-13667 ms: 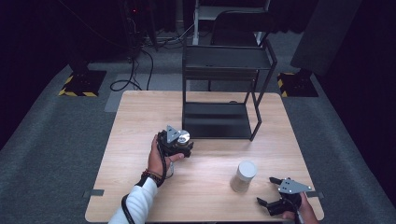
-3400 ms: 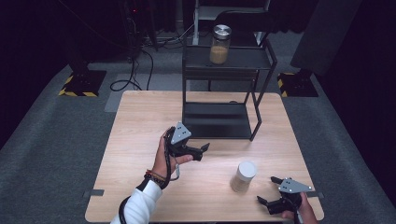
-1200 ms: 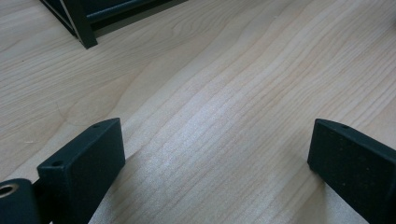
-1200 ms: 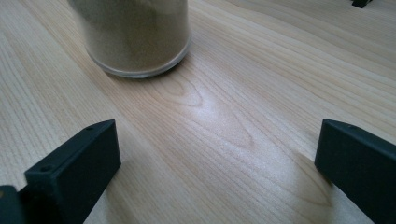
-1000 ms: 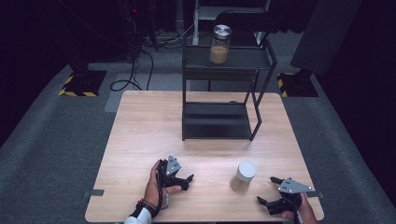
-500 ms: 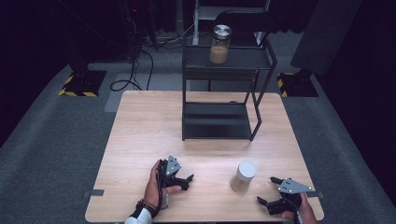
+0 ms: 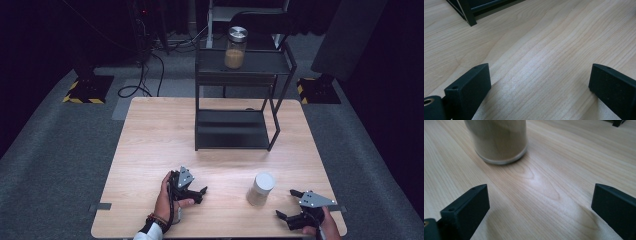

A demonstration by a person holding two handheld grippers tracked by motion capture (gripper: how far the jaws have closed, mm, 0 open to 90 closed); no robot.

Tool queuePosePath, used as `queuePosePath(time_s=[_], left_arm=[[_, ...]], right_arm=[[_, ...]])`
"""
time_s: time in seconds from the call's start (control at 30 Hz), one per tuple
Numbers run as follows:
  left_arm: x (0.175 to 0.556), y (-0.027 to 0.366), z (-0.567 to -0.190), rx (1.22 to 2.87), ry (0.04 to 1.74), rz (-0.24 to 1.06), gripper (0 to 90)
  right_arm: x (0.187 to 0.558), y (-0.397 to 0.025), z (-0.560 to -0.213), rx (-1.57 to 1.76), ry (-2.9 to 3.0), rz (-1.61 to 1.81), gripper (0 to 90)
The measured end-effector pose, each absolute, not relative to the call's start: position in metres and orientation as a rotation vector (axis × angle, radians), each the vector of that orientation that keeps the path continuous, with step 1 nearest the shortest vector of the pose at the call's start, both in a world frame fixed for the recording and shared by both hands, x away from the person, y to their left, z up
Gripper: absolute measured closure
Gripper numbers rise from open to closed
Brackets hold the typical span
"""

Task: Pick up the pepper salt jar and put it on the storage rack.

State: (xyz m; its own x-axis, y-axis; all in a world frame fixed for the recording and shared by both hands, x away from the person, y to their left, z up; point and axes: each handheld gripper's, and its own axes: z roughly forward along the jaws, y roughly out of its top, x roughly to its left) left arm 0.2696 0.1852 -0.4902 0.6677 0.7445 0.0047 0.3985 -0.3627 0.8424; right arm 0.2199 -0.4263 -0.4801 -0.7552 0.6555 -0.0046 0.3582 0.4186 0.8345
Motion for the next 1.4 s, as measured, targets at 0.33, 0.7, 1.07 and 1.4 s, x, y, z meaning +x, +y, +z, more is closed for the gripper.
queuePosePath(time_s=[0.33,0.7,1.07,1.4], left_arm=[[0.270,0.185,-0.490,1.993,0.886,0.491,4.0],[0.269,0.185,-0.490,1.992,0.885,0.493,4.1],[0.269,0.185,-0.490,1.993,0.883,0.492,4.2],[0.269,0.185,-0.491,1.994,0.879,0.493,4.3]], right_arm=[[0.225,-0.417,-0.475,0.854,2.360,1.360,1.4],[0.232,-0.409,-0.465,0.821,2.367,1.418,1.4],[0.238,-0.402,-0.458,0.782,2.369,1.462,1.5],[0.249,-0.395,-0.448,0.747,2.367,1.482,1.4]])
